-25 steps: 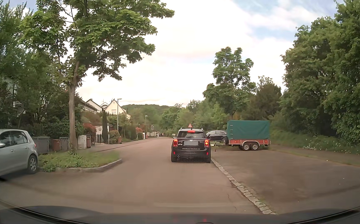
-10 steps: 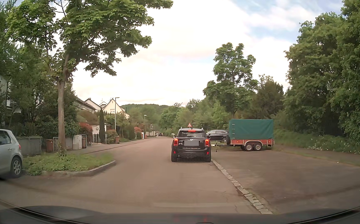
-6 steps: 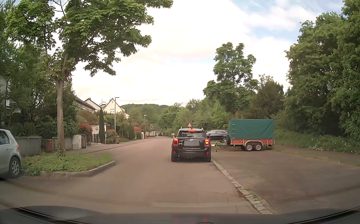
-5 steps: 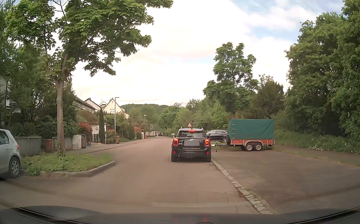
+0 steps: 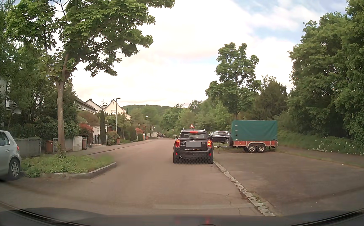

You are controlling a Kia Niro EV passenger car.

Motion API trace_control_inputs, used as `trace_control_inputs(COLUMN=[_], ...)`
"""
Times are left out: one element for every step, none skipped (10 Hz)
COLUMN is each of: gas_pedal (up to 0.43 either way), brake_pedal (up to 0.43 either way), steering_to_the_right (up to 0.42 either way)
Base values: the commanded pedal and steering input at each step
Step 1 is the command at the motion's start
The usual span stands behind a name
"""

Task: Follow the waypoints while adhering to traffic rules and regulations

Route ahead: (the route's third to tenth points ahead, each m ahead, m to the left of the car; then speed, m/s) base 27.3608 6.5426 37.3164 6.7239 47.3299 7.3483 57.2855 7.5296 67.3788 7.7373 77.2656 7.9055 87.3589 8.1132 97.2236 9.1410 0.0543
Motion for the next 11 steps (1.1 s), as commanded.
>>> trace_control_inputs(gas_pedal=[0.000,0.000,0.000,0.000,0.000,0.000,0.000,0.000,0.000,0.000,0.000], brake_pedal=[0.116,0.116,0.116,0.116,0.110,0.116,0.110,0.110,0.116,0.110,0.110], steering_to_the_right=[0.004,0.004,0.004,0.004,0.004,0.004,0.004,0.005,0.004,0.005,0.004])
